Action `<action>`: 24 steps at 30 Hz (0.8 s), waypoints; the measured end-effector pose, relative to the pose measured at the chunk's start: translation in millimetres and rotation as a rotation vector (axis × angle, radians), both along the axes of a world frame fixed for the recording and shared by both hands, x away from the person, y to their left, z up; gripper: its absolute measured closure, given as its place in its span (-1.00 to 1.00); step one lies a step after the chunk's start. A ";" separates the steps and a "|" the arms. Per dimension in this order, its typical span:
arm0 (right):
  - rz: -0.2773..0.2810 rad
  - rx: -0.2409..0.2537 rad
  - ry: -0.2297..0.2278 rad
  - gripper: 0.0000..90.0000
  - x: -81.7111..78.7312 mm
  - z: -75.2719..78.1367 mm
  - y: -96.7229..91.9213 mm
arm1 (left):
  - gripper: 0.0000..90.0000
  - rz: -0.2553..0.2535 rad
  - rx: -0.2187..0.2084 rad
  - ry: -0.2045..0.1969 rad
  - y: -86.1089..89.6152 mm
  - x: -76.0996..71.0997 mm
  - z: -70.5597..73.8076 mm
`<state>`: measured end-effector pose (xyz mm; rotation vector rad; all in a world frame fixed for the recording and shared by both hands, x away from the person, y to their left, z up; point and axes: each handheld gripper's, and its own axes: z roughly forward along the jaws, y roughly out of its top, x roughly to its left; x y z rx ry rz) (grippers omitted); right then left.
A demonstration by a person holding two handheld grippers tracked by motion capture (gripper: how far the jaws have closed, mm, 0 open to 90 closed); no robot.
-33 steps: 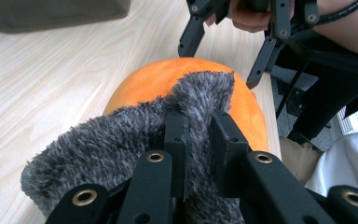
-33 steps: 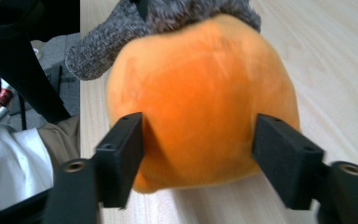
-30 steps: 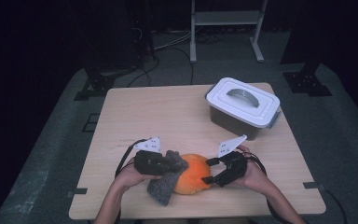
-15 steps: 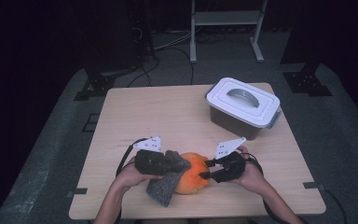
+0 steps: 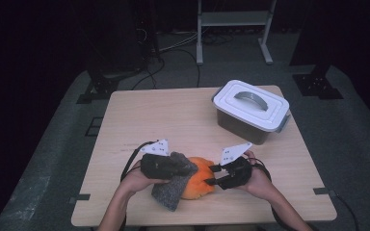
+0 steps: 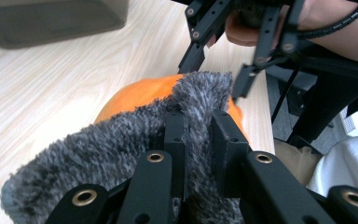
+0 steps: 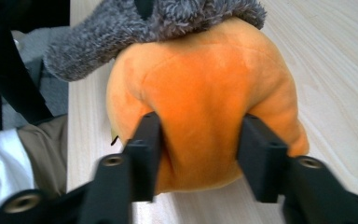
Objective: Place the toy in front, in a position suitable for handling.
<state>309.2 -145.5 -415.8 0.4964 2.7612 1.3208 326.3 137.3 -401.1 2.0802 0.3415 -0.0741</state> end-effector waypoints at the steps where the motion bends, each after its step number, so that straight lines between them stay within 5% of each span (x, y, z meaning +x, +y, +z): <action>1: -0.002 0.007 0.005 0.00 0.7 -0.2 -0.6 | 0.73 0.004 -0.002 0.004 1.8 0.4 -1.1; 7: 0.009 0.028 0.061 -0.34 4.4 -5.7 -3.3 | 0.73 0.019 -0.003 0.011 8.8 1.8 -3.7; 12: 0.005 0.028 0.060 -0.37 4.6 -7.7 -0.3 | 0.73 0.017 -0.002 0.013 8.0 1.6 -3.9; 18: -0.012 0.014 0.013 0.07 1.8 -6.2 4.1 | 0.73 0.007 0.002 0.006 5.0 -0.1 -0.1; 24: -0.023 0.007 -0.025 0.35 -2.2 -4.0 9.1 | 0.73 -0.009 0.012 -0.042 -4.2 -5.1 15.2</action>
